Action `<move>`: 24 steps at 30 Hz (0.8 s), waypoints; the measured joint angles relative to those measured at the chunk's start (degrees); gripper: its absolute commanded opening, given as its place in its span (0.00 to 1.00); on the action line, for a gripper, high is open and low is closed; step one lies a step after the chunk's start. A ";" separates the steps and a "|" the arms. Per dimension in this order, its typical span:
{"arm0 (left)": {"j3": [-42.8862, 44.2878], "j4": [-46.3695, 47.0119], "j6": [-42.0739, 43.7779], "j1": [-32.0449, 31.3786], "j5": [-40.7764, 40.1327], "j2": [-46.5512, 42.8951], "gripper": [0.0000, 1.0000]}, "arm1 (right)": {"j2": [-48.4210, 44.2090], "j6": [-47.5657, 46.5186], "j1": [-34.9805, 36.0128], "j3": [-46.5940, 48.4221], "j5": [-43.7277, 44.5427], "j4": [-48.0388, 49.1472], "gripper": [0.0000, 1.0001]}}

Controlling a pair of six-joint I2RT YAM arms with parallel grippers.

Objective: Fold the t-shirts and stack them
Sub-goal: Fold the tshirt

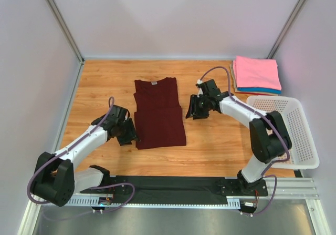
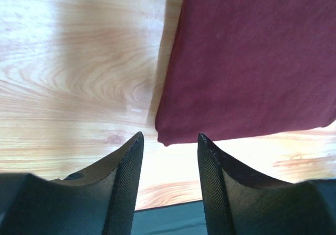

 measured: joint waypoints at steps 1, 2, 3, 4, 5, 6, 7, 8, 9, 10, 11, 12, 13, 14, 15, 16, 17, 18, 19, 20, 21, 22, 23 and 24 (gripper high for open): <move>-0.98 0.70 -0.04 0.00 0.44 -0.44 0.54 | -2.08 0.20 0.09 -1.57 -0.74 -0.20 0.48; -2.25 1.64 -0.13 0.00 0.90 -0.74 0.55 | -3.82 0.44 0.28 -3.04 -1.44 -0.46 0.49; -3.52 2.36 -0.26 0.00 1.42 -0.83 0.55 | -5.05 0.59 0.63 -4.28 -1.95 -0.55 0.49; -4.79 3.30 -0.50 0.00 2.05 -0.79 0.55 | -5.84 0.70 1.09 -5.53 -2.38 -0.44 0.50; -5.77 4.24 -0.81 0.00 2.56 -0.74 0.55 | -6.21 0.83 1.53 -6.49 -2.64 -0.44 0.50; -6.95 5.40 -1.18 0.15 3.63 -0.52 0.55 | -6.49 0.94 2.21 -7.85 -3.04 -0.11 0.50; -7.67 6.43 -1.77 0.46 5.05 -0.22 0.55 | -6.56 1.09 2.89 -9.07 -3.23 -0.11 0.50; -7.93 7.56 -2.05 0.90 6.45 -0.02 0.55 | -6.56 1.25 3.61 -10.36 -3.41 -0.15 0.50; -8.04 8.44 -2.25 1.31 7.10 0.28 0.55 | -6.51 1.36 4.28 -11.58 -3.56 -0.09 0.50; -8.07 9.33 -2.43 1.79 7.98 0.76 0.55 | -6.51 1.51 4.94 -12.66 -3.85 0.13 0.50; -8.07 9.99 -2.62 2.19 8.63 1.27 0.55 | -6.51 1.66 5.49 -13.68 -4.17 0.55 0.50; -8.07 10.54 -2.71 2.45 9.20 1.62 0.55 | -6.45 1.81 5.90 -14.53 -4.50 0.83 0.49; -8.07 11.02 -2.82 2.67 9.68 1.97 0.54 | -6.43 2.01 6.16 -15.30 -4.76 1.40 0.48; -8.09 11.34 -2.91 2.69 9.97 2.19 0.53 | -6.38 2.21 6.32 -16.04 -4.96 2.19 0.48; -8.17 11.76 -2.95 2.69 10.25 2.43 0.52 | -6.27 2.40 6.38 -16.74 -5.22 3.02 0.47; -8.24 12.13 -2.95 2.73 10.49 2.62 0.51 | -6.12 2.64 6.38 -17.55 -5.70 4.15 0.46; -8.26 12.28 -3.04 2.73 10.60 2.73 0.51 | -5.95 3.08 6.38 -18.23 -6.64 5.11 0.45; -8.28 12.28 -3.06 2.75 10.58 2.78 0.50 | -5.90 3.43 6.43 -18.69 -7.39 5.92 0.45; -8.31 12.31 -3.06 2.75 10.54 2.78 0.50 | -5.90 3.65 6.47 -18.91 -7.82 6.56 0.45; -8.33 12.31 -3.06 2.75 10.47 2.75 0.49 | -5.86 3.82 6.56 -19.10 -8.13 7.28 0.45; -8.37 12.28 -3.06 2.75 10.45 2.73 0.49 | -5.70 3.89 6.75 -19.15 -8.37 7.85 0.44; -8.41 12.28 -3.06 2.75 10.38 2.71 0.48 | -5.55 4.02 6.95 -19.17 -8.63 8.39 0.44; -8.44 12.26 -3.06 2.75 10.27 2.64 0.48 | -5.49 4.09 7.19 -19.28 -8.79 9.01 0.44; -8.50 12.24 -3.06 2.75 10.21 2.62 0.47 | -5.49 4.15 7.32 -19.45 -8.92 9.42 0.44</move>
